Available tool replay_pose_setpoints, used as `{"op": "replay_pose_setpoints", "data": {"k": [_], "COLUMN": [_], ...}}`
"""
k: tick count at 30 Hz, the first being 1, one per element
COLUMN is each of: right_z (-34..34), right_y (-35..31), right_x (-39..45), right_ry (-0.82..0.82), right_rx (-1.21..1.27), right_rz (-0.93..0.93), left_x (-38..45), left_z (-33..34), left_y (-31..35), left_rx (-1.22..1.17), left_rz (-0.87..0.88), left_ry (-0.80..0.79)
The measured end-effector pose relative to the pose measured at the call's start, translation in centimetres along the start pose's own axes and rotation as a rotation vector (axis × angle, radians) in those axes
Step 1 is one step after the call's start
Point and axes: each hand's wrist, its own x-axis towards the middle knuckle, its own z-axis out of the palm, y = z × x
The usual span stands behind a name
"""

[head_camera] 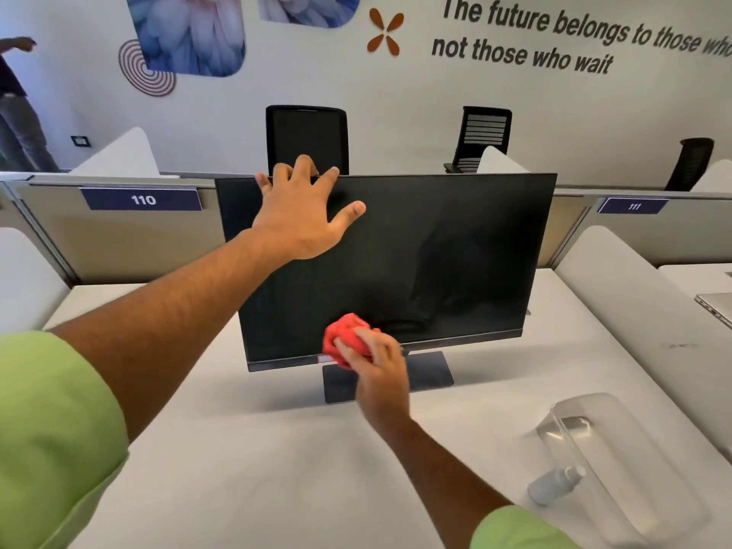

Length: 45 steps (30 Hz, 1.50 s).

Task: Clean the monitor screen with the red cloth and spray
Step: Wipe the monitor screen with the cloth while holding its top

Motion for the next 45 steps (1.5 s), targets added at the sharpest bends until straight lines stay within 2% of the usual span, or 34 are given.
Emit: {"op": "replay_pose_setpoints", "data": {"k": [4,9,14,17,20,25,30,32,34,37,43,45], "right_z": [-3.7,-9.7,-14.5,-15.7,-14.3,-6.6,-2.2,-2.4,-3.4,-5.7,-12.9,-13.8], "right_y": [5.0,10.2,12.8,11.7,7.6,1.4,3.0,5.1,7.2,9.4,13.0,12.5], "right_x": [0.8,6.5,13.9,18.4,20.6,16.6,9.4,7.4,6.6,7.7,16.5,19.1], "right_ry": [0.211,0.384,0.537,0.612,0.555,0.300,0.062,0.025,0.093,0.240,0.500,0.551], "right_rx": [0.031,0.099,0.027,0.047,-0.051,-0.223,-0.252,-0.263,-0.238,-0.222,-0.228,-0.195], "right_rz": [0.325,0.578,0.688,0.736,0.625,0.070,-0.299,-0.336,-0.258,-0.043,0.481,0.580], "left_x": [0.7,1.3,1.3,1.5,1.8,2.0,1.7,1.6,1.7,1.9,1.6,1.6], "left_z": [-0.4,-0.9,-1.0,-0.9,-0.8,-0.5,-0.5,-0.5,-0.6,-0.7,-1.0,-1.1], "left_y": [0.2,0.0,-0.5,-0.5,-0.3,-0.4,-0.6,-0.4,-0.2,-0.2,-0.3,0.0], "left_rx": [-0.090,-0.108,-0.140,-0.150,-0.158,-0.168,-0.181,-0.180,-0.178,-0.174,-0.154,-0.146], "left_rz": [-0.004,0.011,0.015,0.008,-0.001,-0.004,0.004,0.009,0.014,0.010,0.000,-0.003], "left_ry": [0.000,-0.020,-0.025,-0.025,-0.014,0.017,0.024,0.022,0.018,0.003,-0.017,-0.022]}}
